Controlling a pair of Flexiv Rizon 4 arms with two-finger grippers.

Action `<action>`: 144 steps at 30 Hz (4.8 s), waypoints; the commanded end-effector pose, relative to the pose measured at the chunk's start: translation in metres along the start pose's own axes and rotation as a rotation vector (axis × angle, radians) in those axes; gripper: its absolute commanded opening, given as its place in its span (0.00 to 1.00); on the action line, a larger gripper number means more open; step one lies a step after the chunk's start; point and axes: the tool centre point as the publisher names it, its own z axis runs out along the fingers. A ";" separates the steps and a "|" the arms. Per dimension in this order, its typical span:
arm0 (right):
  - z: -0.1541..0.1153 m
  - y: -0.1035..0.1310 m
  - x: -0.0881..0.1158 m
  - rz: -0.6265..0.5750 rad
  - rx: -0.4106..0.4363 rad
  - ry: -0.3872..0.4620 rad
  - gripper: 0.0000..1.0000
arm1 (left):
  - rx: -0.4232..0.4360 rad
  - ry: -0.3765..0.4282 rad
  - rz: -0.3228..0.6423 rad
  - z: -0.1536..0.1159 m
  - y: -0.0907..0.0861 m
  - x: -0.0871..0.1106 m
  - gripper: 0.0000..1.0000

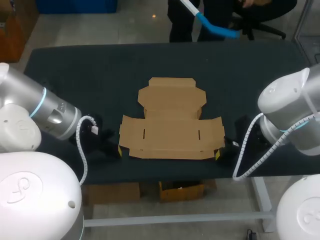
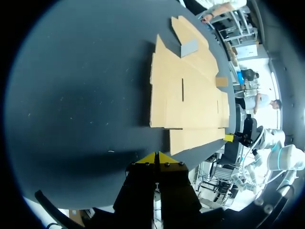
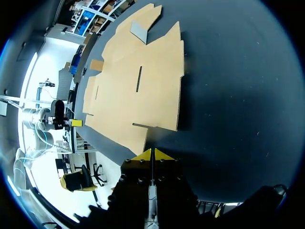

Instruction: Assemble the packaging by folding the flat box into shape, placing the metal phone stand inside, and closing the box properly

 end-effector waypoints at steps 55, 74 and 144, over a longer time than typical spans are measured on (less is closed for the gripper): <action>0.005 -0.004 0.003 0.019 0.007 0.010 0.00 | -0.057 0.026 0.009 0.026 0.000 0.004 0.00; 0.006 0.001 0.009 -0.006 0.008 0.014 0.00 | -0.064 0.040 0.007 0.029 0.001 0.008 0.00; 0.006 0.005 0.032 0.025 -0.003 -0.032 0.00 | -0.085 0.008 0.060 0.031 -0.001 0.034 0.00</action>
